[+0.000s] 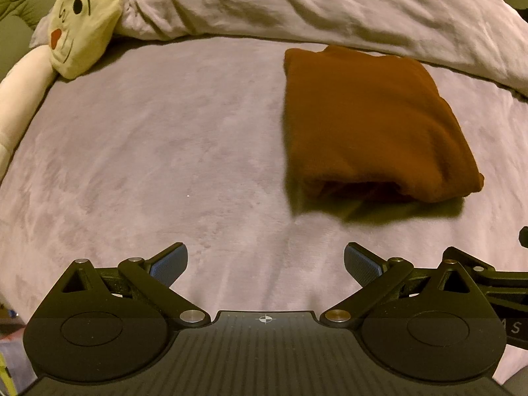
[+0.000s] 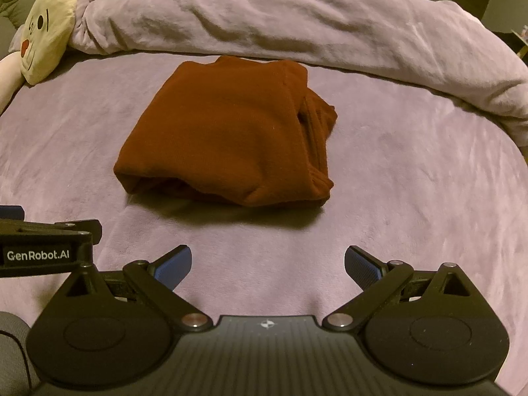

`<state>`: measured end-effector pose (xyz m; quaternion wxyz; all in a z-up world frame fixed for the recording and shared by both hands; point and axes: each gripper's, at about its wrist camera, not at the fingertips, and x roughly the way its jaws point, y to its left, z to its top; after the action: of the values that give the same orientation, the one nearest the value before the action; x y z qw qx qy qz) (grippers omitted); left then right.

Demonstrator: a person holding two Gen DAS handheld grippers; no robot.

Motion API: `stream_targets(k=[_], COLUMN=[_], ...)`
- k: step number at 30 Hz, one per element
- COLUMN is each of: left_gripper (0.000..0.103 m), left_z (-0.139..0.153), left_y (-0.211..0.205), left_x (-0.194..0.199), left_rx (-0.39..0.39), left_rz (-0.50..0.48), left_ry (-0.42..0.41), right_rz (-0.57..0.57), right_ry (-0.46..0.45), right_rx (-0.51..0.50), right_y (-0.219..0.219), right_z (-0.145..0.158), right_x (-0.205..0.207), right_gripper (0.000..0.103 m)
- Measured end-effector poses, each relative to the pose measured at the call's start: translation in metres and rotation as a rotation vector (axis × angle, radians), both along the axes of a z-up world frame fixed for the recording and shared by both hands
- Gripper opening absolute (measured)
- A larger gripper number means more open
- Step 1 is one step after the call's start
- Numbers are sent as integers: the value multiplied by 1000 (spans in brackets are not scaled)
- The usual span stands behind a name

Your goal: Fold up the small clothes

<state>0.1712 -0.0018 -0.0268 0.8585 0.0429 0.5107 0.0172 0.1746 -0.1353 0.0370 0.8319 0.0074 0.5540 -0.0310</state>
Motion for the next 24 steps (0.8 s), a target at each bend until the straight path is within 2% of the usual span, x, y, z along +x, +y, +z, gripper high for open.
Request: stream_targets(k=[24], left_gripper=[103], left_z=[-1], left_y=[-5], left_x=[-4], left_rx=[-22], left_rz=[-28], left_ry=[-16], right_rz=[-31], right_ry=[-11], right_rx=[9], right_y=[-9], right_z=[-2], right_x=[-5], right_gripper=[99])
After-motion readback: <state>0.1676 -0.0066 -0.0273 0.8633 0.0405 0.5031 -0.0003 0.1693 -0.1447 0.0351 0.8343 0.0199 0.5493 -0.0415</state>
